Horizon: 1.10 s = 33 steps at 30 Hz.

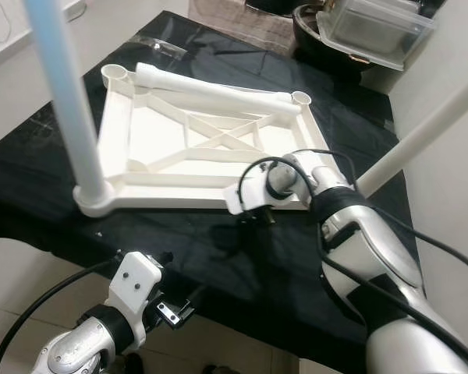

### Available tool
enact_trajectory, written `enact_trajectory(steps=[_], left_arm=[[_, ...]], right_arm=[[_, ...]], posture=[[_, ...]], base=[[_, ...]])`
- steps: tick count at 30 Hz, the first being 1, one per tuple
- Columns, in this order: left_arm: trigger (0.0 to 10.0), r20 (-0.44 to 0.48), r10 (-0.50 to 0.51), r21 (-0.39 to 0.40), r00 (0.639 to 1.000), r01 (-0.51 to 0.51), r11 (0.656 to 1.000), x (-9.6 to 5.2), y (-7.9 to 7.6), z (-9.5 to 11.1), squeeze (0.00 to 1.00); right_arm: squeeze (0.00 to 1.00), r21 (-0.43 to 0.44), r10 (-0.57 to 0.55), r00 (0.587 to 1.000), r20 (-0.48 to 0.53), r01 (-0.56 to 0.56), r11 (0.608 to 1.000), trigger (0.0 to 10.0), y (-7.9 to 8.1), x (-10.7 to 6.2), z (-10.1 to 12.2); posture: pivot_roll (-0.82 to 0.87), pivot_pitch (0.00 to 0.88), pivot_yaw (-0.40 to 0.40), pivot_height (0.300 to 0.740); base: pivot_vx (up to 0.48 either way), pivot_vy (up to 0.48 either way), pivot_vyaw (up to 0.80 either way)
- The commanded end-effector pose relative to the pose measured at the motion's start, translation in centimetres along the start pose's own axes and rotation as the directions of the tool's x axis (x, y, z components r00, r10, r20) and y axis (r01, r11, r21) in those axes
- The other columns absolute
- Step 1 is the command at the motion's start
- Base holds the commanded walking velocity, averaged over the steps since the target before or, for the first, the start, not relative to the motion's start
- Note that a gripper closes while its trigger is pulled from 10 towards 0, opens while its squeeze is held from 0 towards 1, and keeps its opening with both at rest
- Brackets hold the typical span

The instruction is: Building children table

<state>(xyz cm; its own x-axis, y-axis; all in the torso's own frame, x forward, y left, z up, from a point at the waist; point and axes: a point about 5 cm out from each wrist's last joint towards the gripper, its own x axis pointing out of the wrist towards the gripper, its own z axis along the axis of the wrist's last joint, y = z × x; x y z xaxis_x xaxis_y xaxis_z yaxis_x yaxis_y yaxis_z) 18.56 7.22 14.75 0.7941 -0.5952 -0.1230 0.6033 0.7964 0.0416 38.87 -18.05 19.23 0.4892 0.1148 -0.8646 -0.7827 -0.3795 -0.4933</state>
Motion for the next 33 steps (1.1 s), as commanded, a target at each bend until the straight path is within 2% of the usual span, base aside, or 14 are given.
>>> enact_trajectory(steps=[1,2,3,4,9,10,15,16,17,26,28,30,32,33], left_arm=[[10.0,-0.005,-0.025,-0.009,1.000,0.024,1.000,-0.1,-0.6,-0.1,0.00],[10.0,-0.003,-0.025,-0.010,1.000,0.025,1.000,0.0,-0.6,-0.1,0.00],[10.0,-0.003,-0.025,-0.010,1.000,0.025,1.000,0.0,-0.6,-0.1,0.00],[10.0,-0.003,-0.025,-0.010,1.000,0.025,1.000,0.0,-0.7,-0.1,0.00],[10.0,-0.004,-0.026,-0.008,1.000,0.026,1.000,0.0,-0.7,-0.1,0.00],[10.0,-0.005,-0.026,-0.007,1.000,0.026,1.000,0.0,-0.7,-0.1,0.00],[10.0,-0.005,-0.025,-0.006,1.000,0.025,1.000,0.0,-0.6,-0.1,0.00],[10.0,-0.005,-0.025,-0.006,1.000,0.024,1.000,0.0,-0.6,-0.1,0.00],[10.0,-0.004,-0.024,-0.006,1.000,0.024,1.000,0.1,-0.6,-0.1,0.00],[10.0,-0.005,-0.018,0.005,1.000,0.018,1.000,0.4,-0.3,-0.2,0.00],[10.0,-0.013,-0.013,0.020,1.000,0.013,1.000,0.7,-0.1,-0.4,0.00],[10.0,-0.015,-0.007,0.030,1.000,0.007,1.000,1.0,0.2,-0.5,0.00],[10.0,-0.015,-0.004,0.034,1.000,0.005,0.999,1.0,0.3,-0.5,0.00],[10.0,-0.022,-0.003,0.041,1.000,0.004,0.999,1.1,0.4,-0.6,0.00]], right_arm=[[0.00,-0.035,0.030,0.991,-0.134,-0.034,0.999,0.0,1.6,0.1,-2.5],[0.00,-0.027,0.047,0.989,-0.143,-0.051,0.998,4.2,1.9,-0.2,-3.0],[0.00,-0.027,0.047,0.989,-0.143,-0.051,0.998,4.2,1.9,-0.2,-3.0],[0.00,-0.018,0.046,0.985,-0.164,-0.049,0.999,10.0,2.0,-0.3,-3.3],[0.00,0.011,0.002,0.982,-0.191,0.000,1.000,10.0,1.9,-0.3,-3.9],[1.00,0.043,-0.019,0.983,-0.182,0.027,0.999,10.0,1.8,-0.3,-3.8],[1.00,0.102,-0.059,0.989,-0.135,0.073,0.992,10.0,1.5,-0.2,-3.5],[0.40,0.125,-0.084,0.989,-0.121,0.099,0.987,10.0,1.3,-0.3,-3.5],[0.00,0.146,-0.095,0.990,-0.099,0.109,0.983,10.0,1.1,-0.5,-3.4],[0.00,0.253,-0.015,1.000,0.023,0.009,0.967,10.0,1.3,-2.3,-4.3],[0.00,0.372,-0.020,0.988,0.150,-0.038,0.928,10.0,2.0,-3.3,-5.1],[0.00,0.454,-0.058,0.971,0.233,-0.056,0.889,10.0,2.7,-3.8,-5.7],[0.00,0.478,-0.075,0.964,0.254,-0.058,0.876,10.0,2.8,-3.9,-5.9],[0.00,0.524,-0.097,0.956,0.276,-0.065,0.849,10.0,3.1,-3.9,-6.1]], posture=[[0.05,0.170,-0.222,0.740],[0.05,0.168,-0.222,0.740],[0.05,0.168,-0.222,0.740],[0.05,0.168,-0.222,0.740],[0.05,0.168,-0.221,0.740],[0.05,0.168,-0.220,0.740],[0.05,0.171,-0.219,0.740],[0.05,0.171,-0.218,0.740],[0.05,0.170,-0.215,0.740],[0.05,0.155,-0.210,0.740],[0.05,0.140,-0.199,0.740],[0.05,0.133,-0.194,0.740],[0.05,0.131,-0.192,0.740],[0.05,0.124,-0.184,0.740]], base=[[0.000,0.000,0.00],[0.000,0.000,0.00],[0.000,0.000,0.00],[0.000,0.000,0.00],[0.000,0.000,0.00],[0.000,0.000,0.00],[0.000,0.000,0.00],[0.000,0.000,0.00],[0.000,0.000,0.00],[0.000,0.000,0.00],[0.000,0.000,0.00],[0.000,0.000,0.00],[0.000,0.000,0.00],[0.000,0.000,0.00]])
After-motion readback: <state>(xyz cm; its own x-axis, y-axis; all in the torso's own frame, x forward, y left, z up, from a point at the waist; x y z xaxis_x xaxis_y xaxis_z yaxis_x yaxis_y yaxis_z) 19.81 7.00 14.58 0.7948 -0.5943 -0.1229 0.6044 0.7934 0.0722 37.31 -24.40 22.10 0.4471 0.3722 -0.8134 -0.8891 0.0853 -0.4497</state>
